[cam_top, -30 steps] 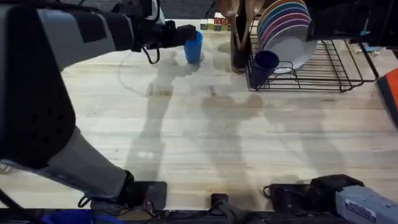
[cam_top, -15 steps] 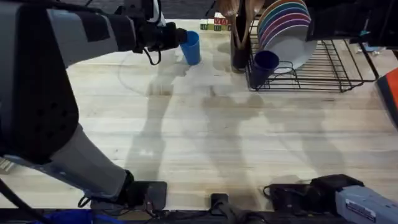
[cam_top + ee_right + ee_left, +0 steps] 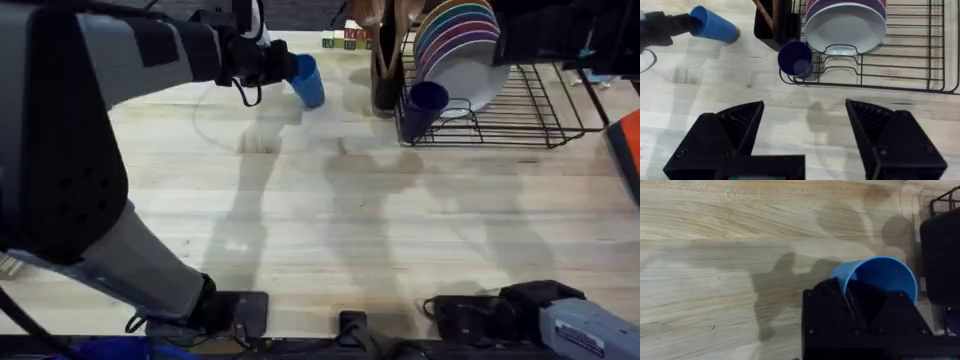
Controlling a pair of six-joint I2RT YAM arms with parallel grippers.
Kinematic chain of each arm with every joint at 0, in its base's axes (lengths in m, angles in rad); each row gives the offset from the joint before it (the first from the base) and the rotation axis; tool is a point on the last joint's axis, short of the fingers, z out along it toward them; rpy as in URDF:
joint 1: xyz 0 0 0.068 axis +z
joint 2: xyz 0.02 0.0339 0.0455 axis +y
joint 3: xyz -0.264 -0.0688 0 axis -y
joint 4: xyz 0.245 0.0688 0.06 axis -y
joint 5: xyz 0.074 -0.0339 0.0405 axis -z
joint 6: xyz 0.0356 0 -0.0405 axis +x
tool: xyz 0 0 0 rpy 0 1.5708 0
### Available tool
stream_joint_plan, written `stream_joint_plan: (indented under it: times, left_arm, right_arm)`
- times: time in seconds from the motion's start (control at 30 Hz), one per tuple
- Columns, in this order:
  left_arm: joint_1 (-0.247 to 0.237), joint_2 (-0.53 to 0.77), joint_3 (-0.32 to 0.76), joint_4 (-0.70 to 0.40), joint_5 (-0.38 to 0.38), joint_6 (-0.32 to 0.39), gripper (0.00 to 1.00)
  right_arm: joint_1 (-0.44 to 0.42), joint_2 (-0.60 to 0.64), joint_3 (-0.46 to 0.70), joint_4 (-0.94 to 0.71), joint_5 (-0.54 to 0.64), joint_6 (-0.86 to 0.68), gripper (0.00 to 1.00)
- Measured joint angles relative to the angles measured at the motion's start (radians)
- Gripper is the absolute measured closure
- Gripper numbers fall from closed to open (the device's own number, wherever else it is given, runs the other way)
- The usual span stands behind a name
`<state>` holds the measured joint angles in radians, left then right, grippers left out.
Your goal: Pick up the cup on the table and put them onto the rack.
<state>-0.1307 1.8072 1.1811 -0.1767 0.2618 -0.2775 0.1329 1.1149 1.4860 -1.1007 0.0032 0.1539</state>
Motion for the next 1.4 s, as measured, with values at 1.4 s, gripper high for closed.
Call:
stream_joint_plan:
  times: [1.4]
  left_arm:
    - [-0.36, -0.552, 0.0, -0.363, -0.075, 0.167, 0.962]
  right_arm:
    - [0.0, -0.125, 0.0, -0.124, 0.0, -0.001, 0.004]
